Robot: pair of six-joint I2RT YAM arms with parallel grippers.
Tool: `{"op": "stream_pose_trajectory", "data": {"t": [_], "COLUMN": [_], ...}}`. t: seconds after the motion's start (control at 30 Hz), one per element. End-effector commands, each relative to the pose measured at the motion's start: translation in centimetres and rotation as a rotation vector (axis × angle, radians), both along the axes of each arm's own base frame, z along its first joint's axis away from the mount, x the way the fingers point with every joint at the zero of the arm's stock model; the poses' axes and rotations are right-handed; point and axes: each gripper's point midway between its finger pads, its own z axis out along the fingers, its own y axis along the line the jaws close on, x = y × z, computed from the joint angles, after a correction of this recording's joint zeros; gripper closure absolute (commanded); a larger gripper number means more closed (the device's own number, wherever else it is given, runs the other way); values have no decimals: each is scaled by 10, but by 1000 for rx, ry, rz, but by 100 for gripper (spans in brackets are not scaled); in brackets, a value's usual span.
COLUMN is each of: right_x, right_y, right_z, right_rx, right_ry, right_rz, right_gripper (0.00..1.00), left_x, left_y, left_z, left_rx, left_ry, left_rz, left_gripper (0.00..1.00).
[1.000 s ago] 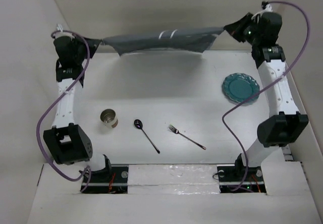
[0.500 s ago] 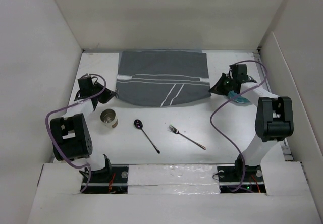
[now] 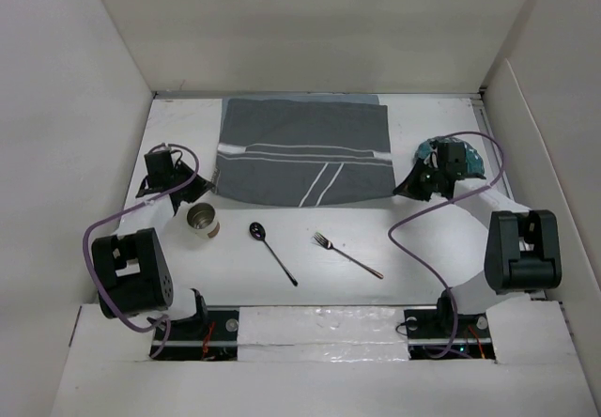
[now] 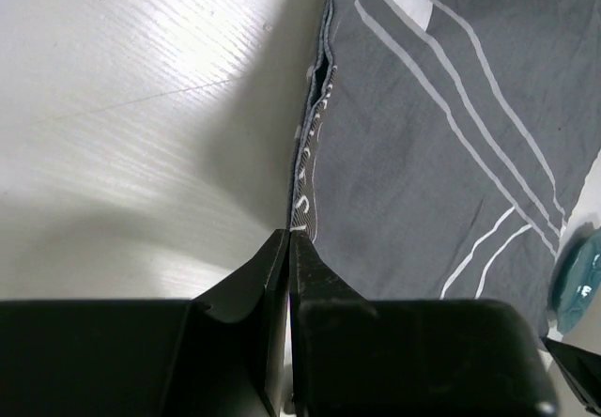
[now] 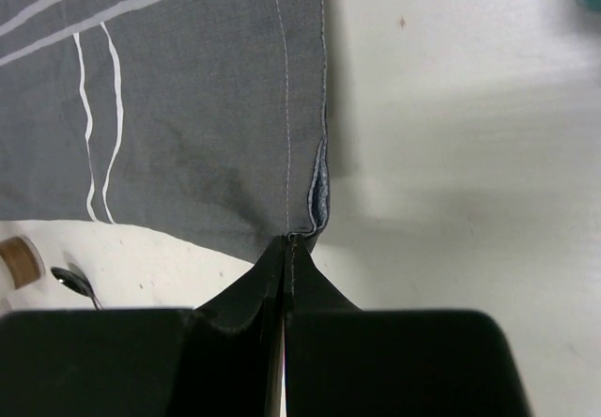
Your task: Set the dinner table for one person
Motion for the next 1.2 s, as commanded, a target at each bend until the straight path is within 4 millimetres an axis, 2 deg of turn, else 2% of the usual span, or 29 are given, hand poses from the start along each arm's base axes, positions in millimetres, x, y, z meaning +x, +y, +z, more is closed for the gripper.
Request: {"op": "stream_pose_trajectory", "data": {"t": [0.0, 0.17, 0.33, 0.37, 0.4, 0.43, 0.5, 0.53, 0.57, 0.6, 0.63, 0.67, 0.73, 0.77, 0.83, 0.87, 0.9, 0.97, 1.0, 1.07, 1.1, 1.13, 1.17], "right_x": [-11, -23, -26, -27, -22, -21, -15, -5, -1, 4, 11, 16, 23, 27, 29, 27, 26, 24, 19, 13, 8, 6, 7], "right_y": [-5, -15, -21, -22, -22, -22, -22, -25, -27, -28, -38, -44, -58, -76, -96, -118, -129, -151, -169, -187, -200, -207, -211], "right_z": [5, 3, 3, 3, 10, 14, 27, 43, 51, 60, 71, 76, 82, 81, 77, 70, 67, 59, 52, 43, 35, 32, 31], "right_rx": [-46, -71, -88, -94, -94, -94, -88, -86, -91, -86, -82, -77, -47, -40, 13, 30, 62, 81, 87, 66, 64, 60, 67], "right_ry": [-25, -9, 7, 13, -1, 2, -18, -58, -74, -90, -111, -123, -125, -134, -119, -116, -104, -90, -73, -49, -29, -24, -32], "right_rz": [9, -10, -21, -25, -26, -25, -31, -47, -63, -78, -118, -148, -242, -314, -433, -512, -579, -670, -738, -811, -857, -881, -892], "right_gripper": [100, 100, 100, 91, 83, 67, 56, 50, 42, 40, 38, 36, 36, 36, 36, 36, 36, 36, 37, 36, 37, 37, 37], "left_x": [-18, -28, -33, -33, -32, -28, -22, -19, -10, -6, -2, 7, 17, 24, 33, 40, 43, 49, 49, 49, 48, 43, 39], "left_y": [2, 3, 2, -1, -1, -1, -2, -4, -3, -7, -8, -8, -18, -23, -39, -45, -61, -79, -98, -116, -123, -140, -146], "left_z": [-2, -4, -6, -4, -1, 6, 18, 24, 39, 46, 53, 68, 81, 96, 109, 125, 131, 151, 152, 162, 161, 160, 154], "left_rx": [70, 103, 123, 124, 124, 125, 121, 116, 117, 103, 98, 94, 63, 56, 51, 59, 69, 87, 101, 120, 132, 133, 132], "left_ry": [29, 55, 73, 66, 60, 40, 15, 6, -31, -44, -62, -97, -135, -175, -216, -257, -277, -330, -340, -370, -370, -375, -365], "left_rz": [-17, -21, -30, -41, -44, -49, -56, -62, -63, -79, -85, -88, -122, -136, -182, -198, -242, -289, -343, -389, -406, -452, -473], "left_gripper": [100, 100, 100, 100, 89, 78, 73, 71, 70, 69, 69, 68, 68, 68, 68, 69, 71, 73, 73, 71, 70, 69, 66]}}
